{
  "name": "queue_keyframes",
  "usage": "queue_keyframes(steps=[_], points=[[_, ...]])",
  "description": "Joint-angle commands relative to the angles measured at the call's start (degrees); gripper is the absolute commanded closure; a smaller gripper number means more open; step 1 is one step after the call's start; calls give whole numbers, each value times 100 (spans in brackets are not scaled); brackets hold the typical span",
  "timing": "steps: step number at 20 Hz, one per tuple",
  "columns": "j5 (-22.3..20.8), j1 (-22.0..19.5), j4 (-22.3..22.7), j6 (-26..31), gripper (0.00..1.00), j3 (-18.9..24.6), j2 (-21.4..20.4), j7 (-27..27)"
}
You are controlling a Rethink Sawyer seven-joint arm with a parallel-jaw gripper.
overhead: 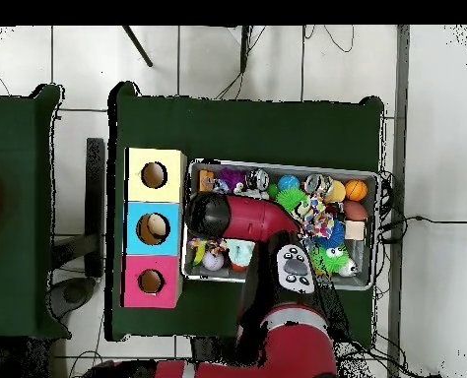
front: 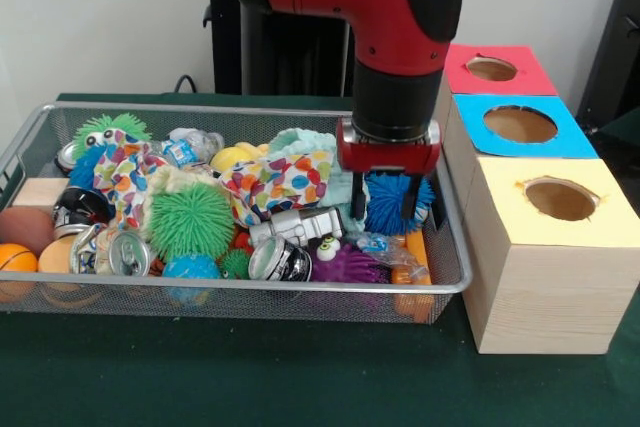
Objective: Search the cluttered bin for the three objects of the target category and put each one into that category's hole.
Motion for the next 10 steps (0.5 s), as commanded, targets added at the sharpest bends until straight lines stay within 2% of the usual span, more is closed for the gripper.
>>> queue_keyframes(steps=[1, 10], points=[[-341, -139, -684, -471, 0, 510, 796, 220], [-501, -210, -751, -650, 0, 600, 959, 243]])
